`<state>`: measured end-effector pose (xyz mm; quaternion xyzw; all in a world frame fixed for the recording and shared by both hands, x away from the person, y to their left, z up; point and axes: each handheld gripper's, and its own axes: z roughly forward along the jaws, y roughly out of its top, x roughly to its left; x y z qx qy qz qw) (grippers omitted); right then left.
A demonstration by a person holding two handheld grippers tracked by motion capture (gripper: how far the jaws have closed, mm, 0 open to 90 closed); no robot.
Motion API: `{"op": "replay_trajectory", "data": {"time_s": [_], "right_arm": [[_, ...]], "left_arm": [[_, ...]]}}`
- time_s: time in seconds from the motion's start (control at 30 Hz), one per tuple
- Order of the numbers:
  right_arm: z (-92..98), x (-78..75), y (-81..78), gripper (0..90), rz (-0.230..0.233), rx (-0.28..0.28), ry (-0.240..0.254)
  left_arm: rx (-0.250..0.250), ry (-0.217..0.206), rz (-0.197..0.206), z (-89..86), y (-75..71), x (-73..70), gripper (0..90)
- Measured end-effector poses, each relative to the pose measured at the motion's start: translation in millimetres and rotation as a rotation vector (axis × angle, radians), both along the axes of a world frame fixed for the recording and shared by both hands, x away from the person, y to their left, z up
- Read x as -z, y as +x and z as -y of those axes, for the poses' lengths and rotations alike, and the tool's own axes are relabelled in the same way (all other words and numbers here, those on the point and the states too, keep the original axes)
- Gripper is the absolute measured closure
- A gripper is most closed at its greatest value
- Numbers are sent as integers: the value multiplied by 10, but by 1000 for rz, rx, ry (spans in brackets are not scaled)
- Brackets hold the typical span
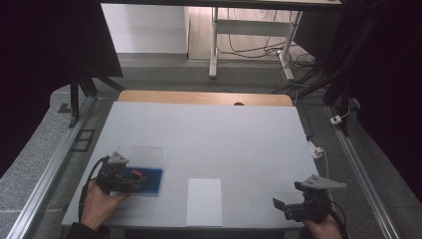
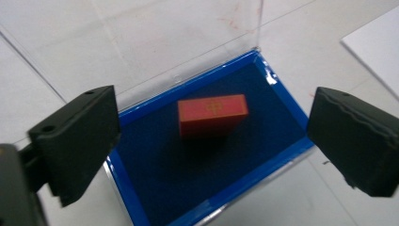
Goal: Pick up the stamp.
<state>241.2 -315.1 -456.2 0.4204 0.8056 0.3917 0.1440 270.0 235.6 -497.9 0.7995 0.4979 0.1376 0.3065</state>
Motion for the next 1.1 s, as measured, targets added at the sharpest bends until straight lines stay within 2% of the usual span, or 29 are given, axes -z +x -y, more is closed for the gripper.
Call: {"op": "replay_trajectory", "data": {"time_s": [0.2, 0.23, 0.43, 0.6, 0.67, 0.83, 0.97, 1.0, 1.1], "right_arm": [[-6, 3, 2, 0, -2, -2, 0], [-6, 3, 1, 0, -1, -5, -3], [-12, 3, 1, 0, -1, -6, -13], [-18, 6, 2, 0, -3, -5, -11], [-18, 6, 2, 0, -3, -5, -12], [-17, 7, 4, 0, -3, -7, -13], [-18, 6, 2, 0, -1, -9, -14], [-18, 6, 1, 0, -1, -9, -14], [-18, 5, 0, 0, -1, -11, -16]], "left_arm": [[4, 20, -15, 9, 29, 11, 233], [4, 28, -19, 14, 30, 11, 284], [3, 33, -44, 24, 49, 26, 364], [0, 33, -72, 28, 71, 35, 481], [10, 23, -80, 29, 74, 31, 563], [10, 54, -83, 60, 78, 18, 575], [15, 30, -90, 48, 75, 8, 577], [24, 36, -89, 45, 71, 0, 578], [31, 22, -71, 48, 51, -32, 577]]}}
